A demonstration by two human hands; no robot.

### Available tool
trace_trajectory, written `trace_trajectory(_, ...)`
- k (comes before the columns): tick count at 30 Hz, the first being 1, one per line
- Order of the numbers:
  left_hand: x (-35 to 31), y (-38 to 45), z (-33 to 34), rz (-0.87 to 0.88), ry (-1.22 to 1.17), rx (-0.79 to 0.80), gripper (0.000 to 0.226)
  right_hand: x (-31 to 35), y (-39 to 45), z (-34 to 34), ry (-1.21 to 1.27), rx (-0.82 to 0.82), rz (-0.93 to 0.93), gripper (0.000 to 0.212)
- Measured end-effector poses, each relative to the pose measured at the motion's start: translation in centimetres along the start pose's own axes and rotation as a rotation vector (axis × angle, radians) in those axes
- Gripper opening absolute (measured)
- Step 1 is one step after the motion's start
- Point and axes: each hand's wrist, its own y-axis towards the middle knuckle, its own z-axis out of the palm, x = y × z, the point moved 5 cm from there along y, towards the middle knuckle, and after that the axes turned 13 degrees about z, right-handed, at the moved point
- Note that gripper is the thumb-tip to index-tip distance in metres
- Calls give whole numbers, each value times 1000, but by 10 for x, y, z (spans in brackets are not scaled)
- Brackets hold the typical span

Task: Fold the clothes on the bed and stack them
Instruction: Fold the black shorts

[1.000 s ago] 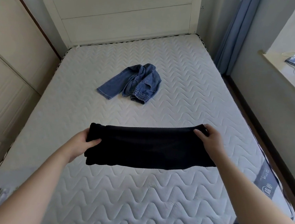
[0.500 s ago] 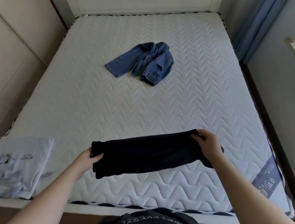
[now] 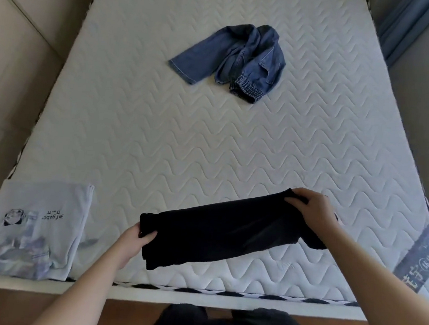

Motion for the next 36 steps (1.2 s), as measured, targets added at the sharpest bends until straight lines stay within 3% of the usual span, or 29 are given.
trace_trajectory(13,64,173,-62,-38,-64,24,43,56,194,160,-155,66,33,29)
trace_trajectory(19,94,233,-79,-17,52,-124,43,59,264,222,-278,104,19,39)
trace_trajectory(23,122,239,-74,-66,17,-284,49,48,270,253,-380,172,9,47)
trace_trajectory(28,152,221,-57,-145,39,-313,67,5,242,247,-469,124,-11,50)
trace_trajectory(36,150,202,-55,-82,202,-316,56,-79,203,217,-490,50,163,69)
